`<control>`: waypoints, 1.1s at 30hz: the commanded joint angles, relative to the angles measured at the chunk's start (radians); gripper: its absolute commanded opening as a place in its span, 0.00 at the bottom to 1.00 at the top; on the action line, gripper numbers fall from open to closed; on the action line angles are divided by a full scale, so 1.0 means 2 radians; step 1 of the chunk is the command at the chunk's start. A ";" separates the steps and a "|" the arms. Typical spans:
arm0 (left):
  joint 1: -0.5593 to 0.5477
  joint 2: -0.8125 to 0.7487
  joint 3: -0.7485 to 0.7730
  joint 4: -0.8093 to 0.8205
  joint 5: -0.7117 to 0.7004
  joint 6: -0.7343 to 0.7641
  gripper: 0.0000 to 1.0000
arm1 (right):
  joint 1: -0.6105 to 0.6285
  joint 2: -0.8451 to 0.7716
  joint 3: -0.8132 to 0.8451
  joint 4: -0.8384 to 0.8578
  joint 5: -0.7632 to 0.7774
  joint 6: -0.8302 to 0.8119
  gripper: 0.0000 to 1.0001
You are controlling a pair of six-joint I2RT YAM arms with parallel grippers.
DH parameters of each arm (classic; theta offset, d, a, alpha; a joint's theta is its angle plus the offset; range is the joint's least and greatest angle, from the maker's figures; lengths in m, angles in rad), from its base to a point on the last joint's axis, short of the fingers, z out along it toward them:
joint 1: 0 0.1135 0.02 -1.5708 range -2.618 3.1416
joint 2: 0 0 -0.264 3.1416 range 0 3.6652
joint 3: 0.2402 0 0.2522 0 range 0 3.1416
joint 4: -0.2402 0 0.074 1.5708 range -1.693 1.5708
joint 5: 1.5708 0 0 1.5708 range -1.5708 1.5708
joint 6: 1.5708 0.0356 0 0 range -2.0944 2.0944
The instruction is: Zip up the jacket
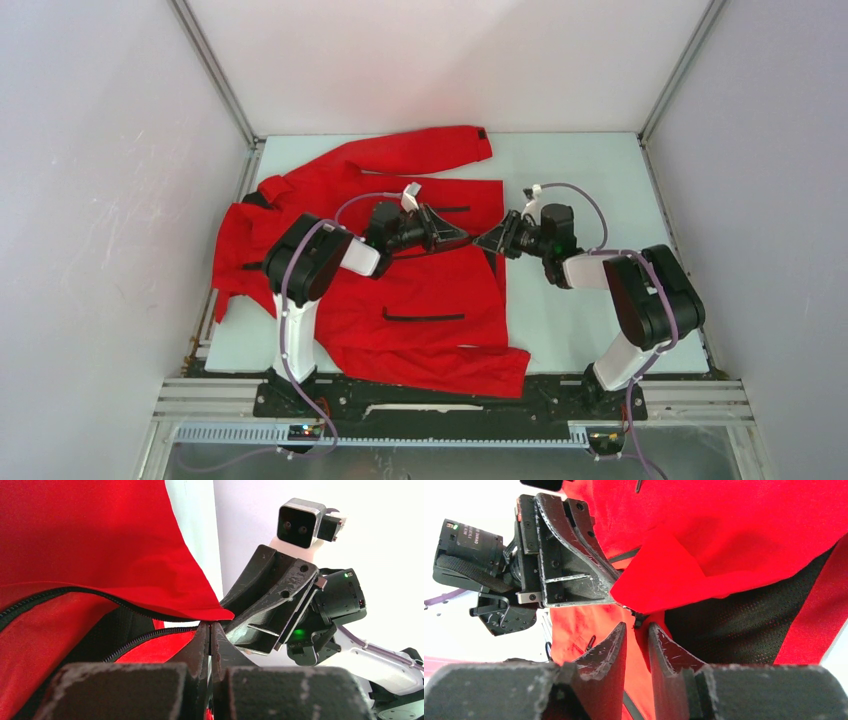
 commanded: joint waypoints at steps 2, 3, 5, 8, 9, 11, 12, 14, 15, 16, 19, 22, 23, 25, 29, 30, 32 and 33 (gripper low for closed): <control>0.002 -0.011 0.015 0.018 0.010 -0.005 0.00 | 0.007 0.002 0.022 -0.016 0.014 -0.017 0.24; 0.002 -0.011 0.016 0.019 0.011 -0.006 0.00 | 0.008 0.002 0.022 -0.017 0.015 -0.018 0.22; 0.002 -0.012 0.016 0.020 0.010 -0.007 0.00 | 0.008 0.001 0.023 -0.016 0.019 -0.018 0.15; 0.002 -0.012 0.014 0.018 0.009 -0.004 0.00 | 0.008 -0.001 0.023 -0.015 0.026 -0.019 0.07; 0.002 -0.011 0.014 0.017 0.009 -0.002 0.00 | 0.008 -0.003 0.023 -0.017 0.030 -0.022 0.04; 0.002 -0.009 0.012 0.004 0.008 0.005 0.00 | 0.008 -0.007 0.019 -0.002 0.037 -0.018 0.00; 0.002 -0.009 0.012 -0.006 0.007 0.012 0.00 | 0.005 -0.006 0.017 0.016 0.036 -0.010 0.00; 0.002 -0.010 0.010 -0.026 0.000 0.027 0.00 | 0.001 0.001 0.011 0.056 0.045 0.020 0.00; 0.002 -0.011 0.012 -0.045 -0.004 0.041 0.00 | -0.002 0.005 0.008 0.071 0.050 0.034 0.00; 0.002 -0.012 0.014 -0.066 -0.009 0.055 0.00 | -0.003 0.009 0.007 0.081 0.060 0.050 0.00; 0.001 -0.021 0.024 -0.133 -0.023 0.095 0.00 | -0.003 0.025 -0.002 0.129 0.075 0.100 0.00; 0.003 -0.042 0.031 -0.220 -0.057 0.143 0.00 | -0.008 0.030 -0.023 0.171 0.091 0.139 0.00; 0.007 -0.050 0.030 -0.234 -0.064 0.153 0.00 | -0.010 0.032 -0.027 0.171 0.096 0.145 0.00; 0.011 -0.066 0.030 -0.264 -0.072 0.176 0.00 | -0.018 0.039 -0.039 0.179 0.103 0.159 0.00; 0.013 -0.088 0.018 -0.306 -0.087 0.195 0.00 | -0.040 0.051 -0.069 0.245 0.116 0.199 0.00; 0.020 -0.096 0.004 -0.305 -0.094 0.194 0.00 | -0.044 0.050 -0.071 0.244 0.118 0.199 0.00; 0.034 -0.118 -0.026 -0.317 -0.106 0.202 0.00 | -0.051 0.042 -0.073 0.226 0.116 0.190 0.00; 0.040 -0.134 -0.033 -0.345 -0.117 0.217 0.00 | -0.054 0.037 -0.073 0.216 0.116 0.181 0.00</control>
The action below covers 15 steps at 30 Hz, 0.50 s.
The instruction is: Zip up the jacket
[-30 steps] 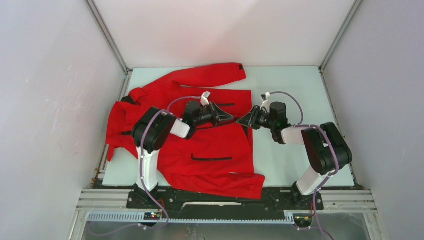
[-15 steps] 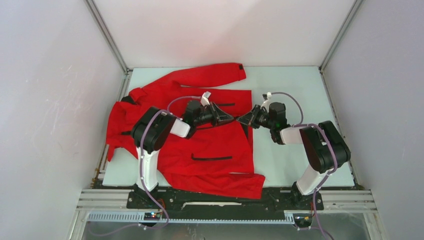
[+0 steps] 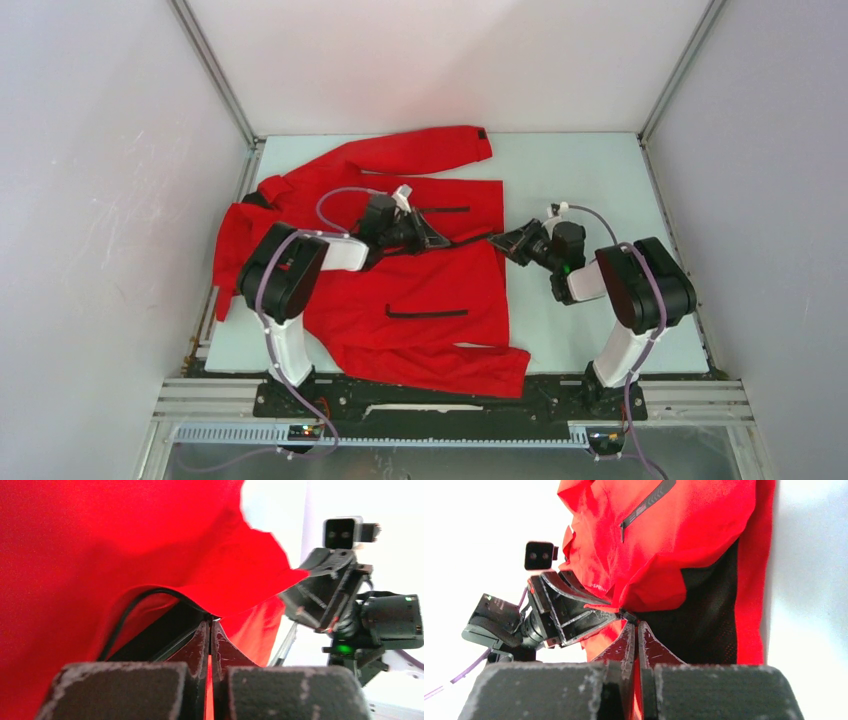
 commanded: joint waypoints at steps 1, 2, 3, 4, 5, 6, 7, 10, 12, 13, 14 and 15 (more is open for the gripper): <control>0.035 -0.077 -0.045 -0.131 -0.063 0.080 0.00 | -0.024 -0.018 0.001 0.035 0.042 -0.003 0.00; 0.039 -0.102 -0.045 -0.182 -0.093 0.107 0.00 | -0.026 -0.023 0.002 0.020 0.046 -0.010 0.00; 0.044 -0.128 -0.044 -0.230 -0.131 0.132 0.00 | -0.028 -0.026 0.003 0.008 0.047 -0.018 0.00; 0.050 -0.155 -0.043 -0.278 -0.165 0.157 0.00 | -0.029 -0.031 0.005 -0.010 0.050 -0.026 0.00; 0.058 -0.178 -0.042 -0.319 -0.194 0.172 0.00 | -0.030 -0.036 0.006 -0.022 0.054 -0.037 0.00; 0.065 -0.200 -0.039 -0.352 -0.221 0.184 0.00 | -0.030 -0.041 0.006 -0.035 0.061 -0.045 0.00; 0.074 -0.217 -0.030 -0.395 -0.251 0.191 0.00 | -0.030 -0.049 0.006 -0.047 0.069 -0.052 0.00; 0.109 -0.256 -0.006 -0.514 -0.342 0.200 0.00 | -0.034 -0.052 0.006 -0.054 0.074 -0.061 0.00; 0.140 -0.280 0.007 -0.559 -0.374 0.209 0.00 | -0.036 -0.051 0.007 -0.056 0.078 -0.064 0.00; 0.154 -0.292 0.010 -0.574 -0.393 0.213 0.00 | -0.038 -0.051 0.007 -0.056 0.079 -0.064 0.00; 0.170 -0.305 0.012 -0.585 -0.405 0.215 0.00 | -0.041 -0.049 0.007 -0.056 0.080 -0.065 0.00; 0.193 -0.318 0.010 -0.592 -0.408 0.215 0.00 | -0.043 -0.049 0.007 -0.057 0.079 -0.066 0.00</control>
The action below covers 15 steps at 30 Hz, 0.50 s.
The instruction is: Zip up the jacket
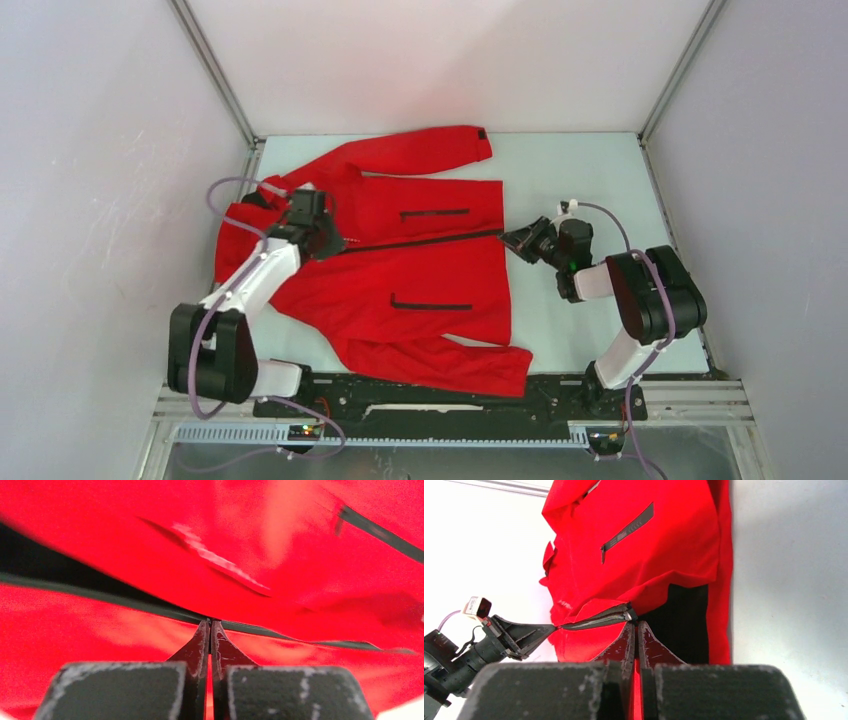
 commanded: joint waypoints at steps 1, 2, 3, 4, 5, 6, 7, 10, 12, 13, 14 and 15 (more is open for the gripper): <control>0.081 -0.065 0.021 -0.142 -0.123 0.043 0.00 | -0.023 -0.010 0.008 -0.001 0.051 -0.023 0.00; 0.099 -0.076 0.019 -0.147 -0.134 0.045 0.00 | -0.026 -0.010 0.008 0.001 0.049 -0.022 0.00; 0.139 -0.084 0.014 -0.149 -0.140 0.046 0.00 | -0.027 -0.013 0.008 0.001 0.049 -0.024 0.00; 0.165 -0.091 0.010 -0.149 -0.132 0.047 0.00 | -0.029 -0.016 0.008 0.000 0.049 -0.028 0.00; 0.189 -0.096 0.008 -0.148 -0.125 0.049 0.00 | -0.031 -0.020 0.008 -0.003 0.049 -0.032 0.00; 0.206 -0.099 0.008 -0.147 -0.128 0.054 0.00 | -0.034 -0.025 0.008 -0.007 0.049 -0.036 0.00; 0.217 -0.101 0.008 -0.145 -0.140 0.059 0.00 | -0.037 -0.029 0.008 -0.011 0.049 -0.040 0.00; 0.250 -0.093 0.016 -0.137 -0.171 0.075 0.00 | -0.040 -0.039 0.004 -0.015 0.051 -0.048 0.00; 0.259 -0.075 0.026 -0.135 -0.213 0.087 0.00 | -0.042 -0.040 -0.001 -0.012 0.052 -0.048 0.00; 0.266 -0.068 0.031 -0.134 -0.223 0.091 0.00 | -0.044 -0.040 -0.001 -0.010 0.050 -0.046 0.00; 0.274 -0.061 0.036 -0.127 -0.221 0.094 0.00 | -0.045 -0.040 -0.001 -0.010 0.049 -0.046 0.00; 0.281 -0.057 0.039 -0.123 -0.222 0.096 0.00 | -0.046 -0.039 -0.001 -0.010 0.048 -0.045 0.00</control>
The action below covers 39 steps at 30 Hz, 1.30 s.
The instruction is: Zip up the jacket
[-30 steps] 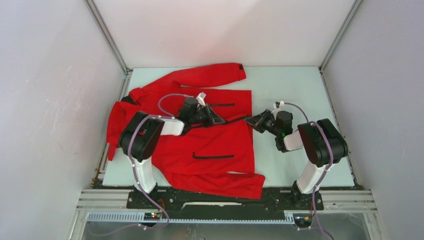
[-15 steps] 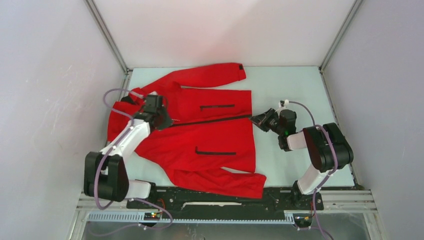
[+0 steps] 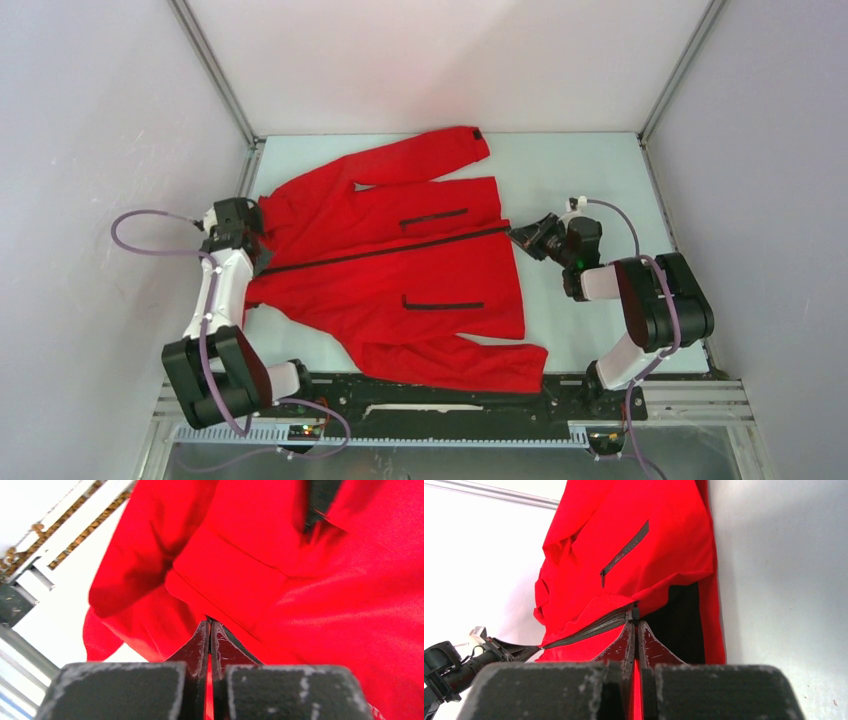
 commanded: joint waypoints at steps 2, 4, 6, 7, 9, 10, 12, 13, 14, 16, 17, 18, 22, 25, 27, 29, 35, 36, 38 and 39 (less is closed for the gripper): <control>0.046 0.029 0.041 0.009 -0.118 0.048 0.00 | -0.022 -0.011 -0.001 0.018 0.048 -0.012 0.00; 0.066 0.037 0.042 0.019 -0.121 0.052 0.00 | -0.022 -0.009 -0.002 0.021 0.045 -0.010 0.00; 0.084 0.043 0.044 0.025 -0.122 0.057 0.00 | -0.024 -0.012 -0.006 0.021 0.048 -0.010 0.00; 0.092 0.046 0.048 0.026 -0.124 0.059 0.00 | -0.023 -0.014 -0.006 0.020 0.049 -0.010 0.00; 0.103 0.056 0.064 0.026 -0.130 0.066 0.00 | -0.024 -0.016 -0.006 0.017 0.054 -0.012 0.00; 0.106 0.062 0.073 0.025 -0.133 0.070 0.00 | -0.025 -0.015 -0.005 0.019 0.053 -0.012 0.00; 0.112 0.072 0.091 0.022 -0.139 0.075 0.00 | -0.027 -0.014 -0.005 0.022 0.052 -0.011 0.00; 0.115 0.076 0.098 0.023 -0.143 0.079 0.00 | -0.027 -0.013 -0.004 0.023 0.052 -0.012 0.00; 0.117 0.081 0.105 0.023 -0.142 0.081 0.00 | -0.026 -0.014 -0.003 0.022 0.052 -0.014 0.00; 0.117 0.089 0.120 0.018 -0.119 0.085 0.00 | -0.022 -0.019 0.002 0.017 0.050 -0.024 0.00; 0.117 0.092 0.126 0.012 -0.096 0.083 0.00 | -0.018 -0.023 0.006 0.014 0.049 -0.031 0.00; 0.117 0.089 0.127 0.010 -0.072 0.078 0.00 | -0.014 -0.029 0.009 0.011 0.049 -0.039 0.00; 0.115 0.045 0.100 0.038 0.027 0.058 0.00 | 0.005 -0.051 0.023 0.012 0.028 -0.065 0.00; 0.115 0.015 0.097 0.043 0.069 0.048 0.00 | 0.008 -0.068 0.035 0.000 0.012 -0.071 0.00; 0.115 -0.003 0.099 0.050 0.070 0.047 0.00 | 0.009 -0.081 0.056 -0.033 0.010 -0.072 0.00; 0.116 -0.009 0.106 0.052 0.056 0.046 0.04 | 0.008 -0.091 0.089 -0.095 0.020 -0.087 0.00; 0.121 -0.031 0.069 0.048 0.071 -0.012 0.92 | -0.008 -0.094 0.204 -0.371 0.109 -0.164 0.39; 0.121 -0.047 0.050 0.056 0.079 -0.019 0.98 | -0.012 -0.101 0.214 -0.425 0.134 -0.179 0.46; 0.120 -0.077 0.004 0.066 0.099 -0.030 1.00 | -0.021 -0.122 0.222 -0.480 0.161 -0.210 0.59; 0.120 -0.092 -0.010 0.067 0.107 -0.031 1.00 | -0.024 -0.132 0.227 -0.504 0.174 -0.224 0.68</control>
